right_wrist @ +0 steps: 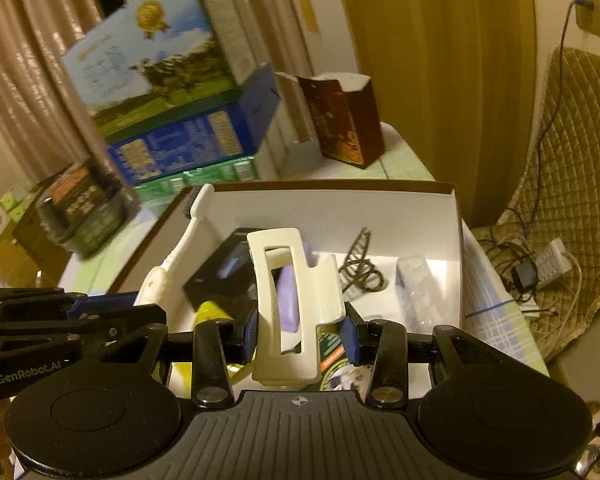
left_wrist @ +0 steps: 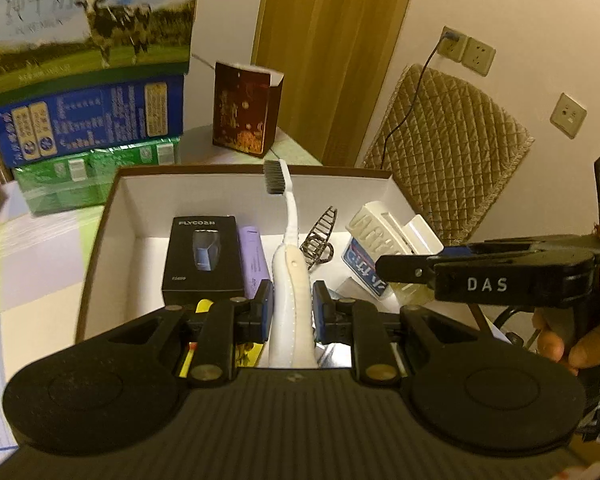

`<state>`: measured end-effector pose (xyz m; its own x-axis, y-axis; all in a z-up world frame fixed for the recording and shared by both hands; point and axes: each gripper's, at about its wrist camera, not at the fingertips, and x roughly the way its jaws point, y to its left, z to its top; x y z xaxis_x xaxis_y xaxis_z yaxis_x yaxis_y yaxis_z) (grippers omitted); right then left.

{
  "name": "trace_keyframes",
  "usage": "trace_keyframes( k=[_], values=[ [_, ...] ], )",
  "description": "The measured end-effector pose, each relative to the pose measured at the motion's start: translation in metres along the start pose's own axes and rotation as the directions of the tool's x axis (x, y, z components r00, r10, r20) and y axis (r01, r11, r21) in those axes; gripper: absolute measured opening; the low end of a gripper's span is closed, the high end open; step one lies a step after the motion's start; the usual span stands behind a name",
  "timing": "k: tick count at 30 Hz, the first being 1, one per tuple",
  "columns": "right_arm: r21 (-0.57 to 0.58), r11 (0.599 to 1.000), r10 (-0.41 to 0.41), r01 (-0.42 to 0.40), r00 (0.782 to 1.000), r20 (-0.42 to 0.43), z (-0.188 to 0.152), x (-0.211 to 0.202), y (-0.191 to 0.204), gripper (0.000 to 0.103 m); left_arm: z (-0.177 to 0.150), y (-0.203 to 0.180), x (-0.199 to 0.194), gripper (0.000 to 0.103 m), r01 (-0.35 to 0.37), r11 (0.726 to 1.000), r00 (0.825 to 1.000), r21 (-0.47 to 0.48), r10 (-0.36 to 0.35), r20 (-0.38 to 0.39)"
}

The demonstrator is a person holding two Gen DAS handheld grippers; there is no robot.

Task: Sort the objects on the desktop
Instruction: 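Release the toothbrush into the box with left tool while right releases the claw clip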

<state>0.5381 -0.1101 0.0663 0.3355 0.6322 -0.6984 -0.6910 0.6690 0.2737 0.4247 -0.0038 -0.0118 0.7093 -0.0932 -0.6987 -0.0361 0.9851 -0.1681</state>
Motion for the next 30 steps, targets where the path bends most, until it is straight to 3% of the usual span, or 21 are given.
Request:
trace_keyframes(
  k=[15, 30],
  values=[
    [0.011, 0.997, -0.078, 0.080, 0.990, -0.113, 0.007, 0.067, -0.017, 0.038, 0.019, 0.012, 0.090, 0.016, -0.047, 0.999, 0.987, 0.000, 0.047, -0.152],
    [0.015, 0.996, -0.082, 0.085, 0.985, -0.150, 0.010, 0.092, -0.021, 0.038, 0.023, 0.017, 0.126, 0.017, -0.059, 0.998, 0.976, 0.022, 0.062, -0.209]
  ],
)
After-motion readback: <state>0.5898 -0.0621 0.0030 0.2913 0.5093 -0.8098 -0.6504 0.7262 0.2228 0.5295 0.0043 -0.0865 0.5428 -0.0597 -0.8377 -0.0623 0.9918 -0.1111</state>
